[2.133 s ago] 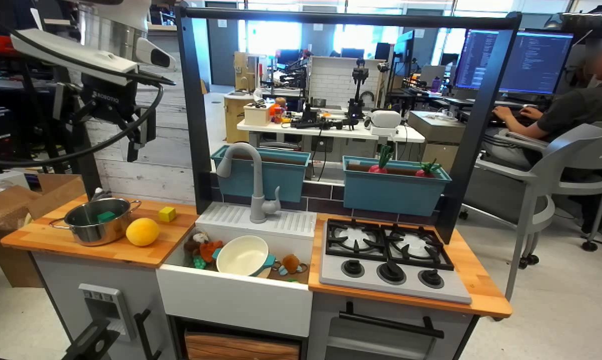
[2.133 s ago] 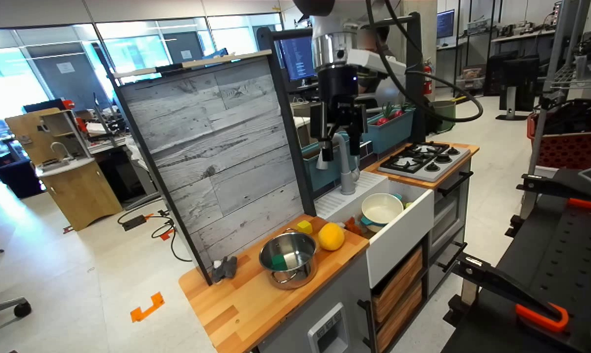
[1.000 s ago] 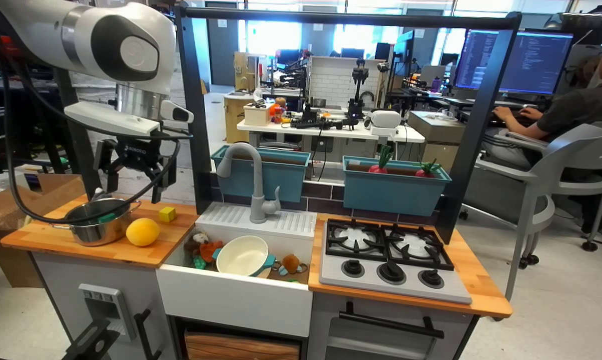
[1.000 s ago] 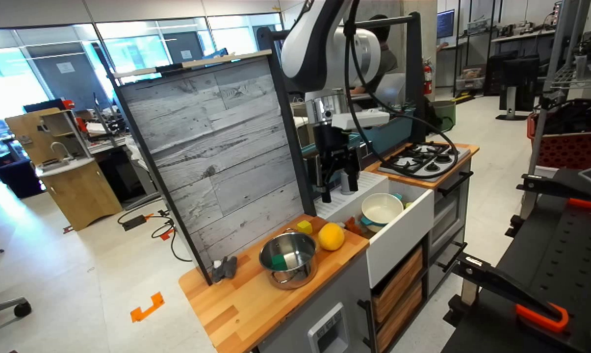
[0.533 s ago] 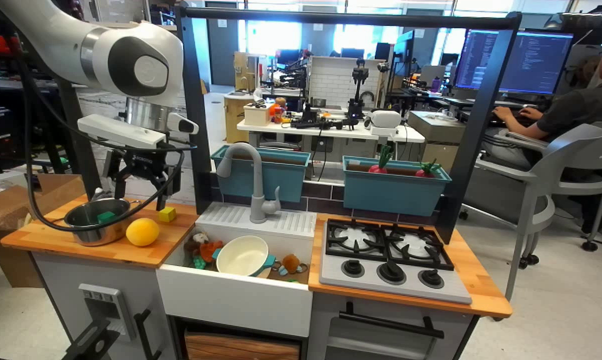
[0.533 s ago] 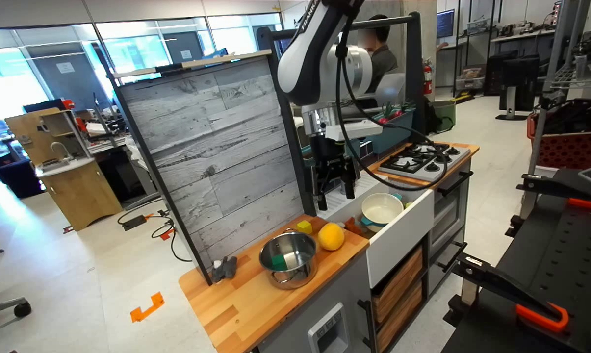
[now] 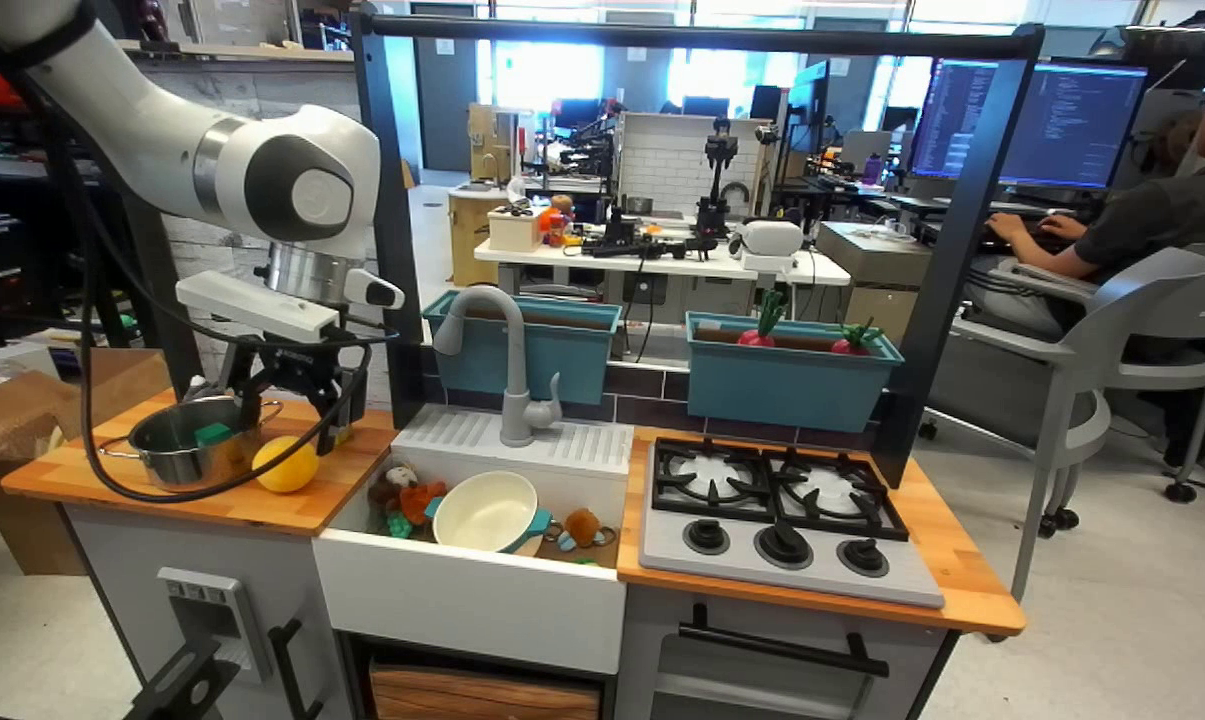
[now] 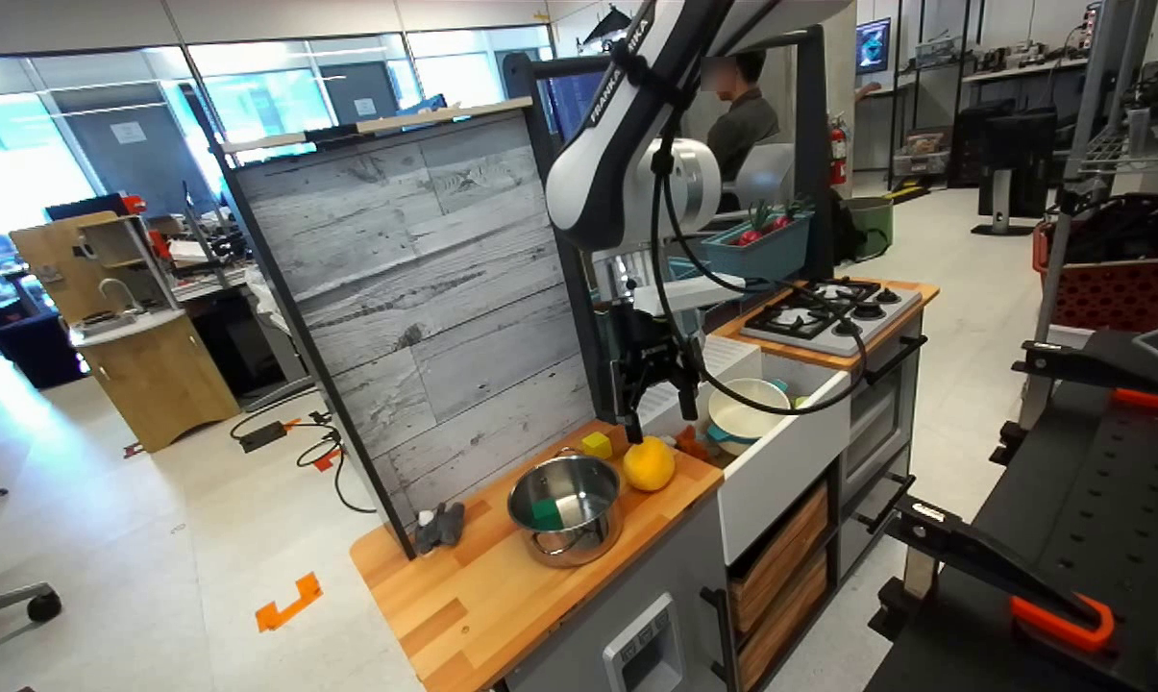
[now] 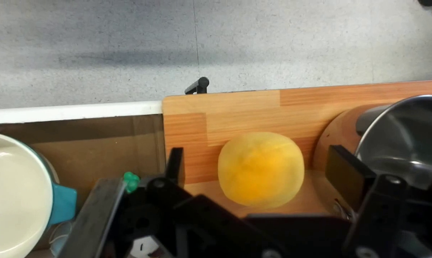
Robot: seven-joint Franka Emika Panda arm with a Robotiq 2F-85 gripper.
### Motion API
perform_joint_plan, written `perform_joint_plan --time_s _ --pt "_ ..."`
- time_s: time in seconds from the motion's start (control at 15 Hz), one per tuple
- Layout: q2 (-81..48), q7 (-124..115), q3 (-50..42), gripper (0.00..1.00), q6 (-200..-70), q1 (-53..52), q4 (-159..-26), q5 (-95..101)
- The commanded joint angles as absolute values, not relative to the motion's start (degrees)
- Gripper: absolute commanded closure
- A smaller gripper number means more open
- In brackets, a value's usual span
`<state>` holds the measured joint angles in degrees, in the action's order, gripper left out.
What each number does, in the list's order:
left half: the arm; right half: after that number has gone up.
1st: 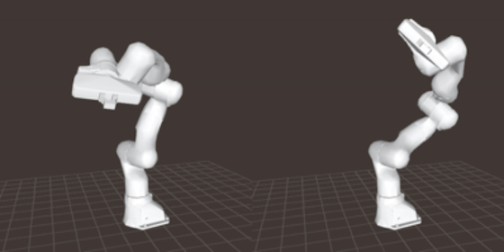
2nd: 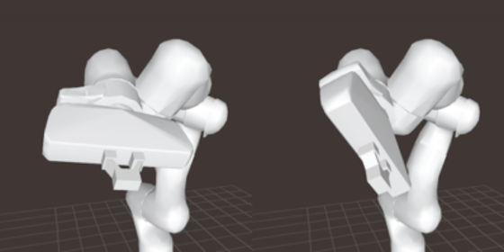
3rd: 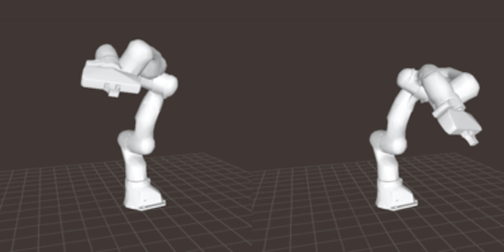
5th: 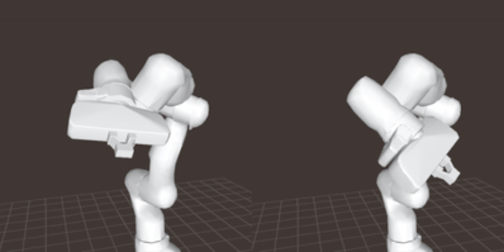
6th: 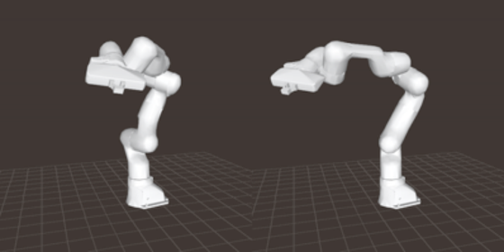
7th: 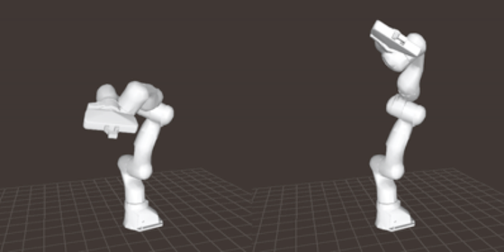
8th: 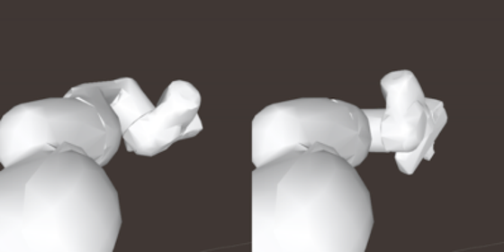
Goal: Put the orange plush toy in the pot
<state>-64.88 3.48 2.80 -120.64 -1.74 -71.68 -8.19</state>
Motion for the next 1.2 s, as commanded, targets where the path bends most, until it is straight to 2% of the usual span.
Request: perform_joint_plan --time_s 0.0,0.47,0.73,0.87,1.13 --pt "-69.3 1.2 2.9 0.0 -117.3 -2.4 -64.6 -6.8" --pt "-73.9 0.4 3.2 0.02 -115.2 -3.5 -58.2 -7.0" --pt "-75.9 0.0 3.1 0.42 -113.3 -3.6 -55.1 -6.9" --pt "-76.8 -0.1 3.0 0.58 -112.7 -3.6 -53.7 -6.9" --pt "-77.1 -0.1 3.0 0.84 -111.5 -3.7 -52.2 -6.7"
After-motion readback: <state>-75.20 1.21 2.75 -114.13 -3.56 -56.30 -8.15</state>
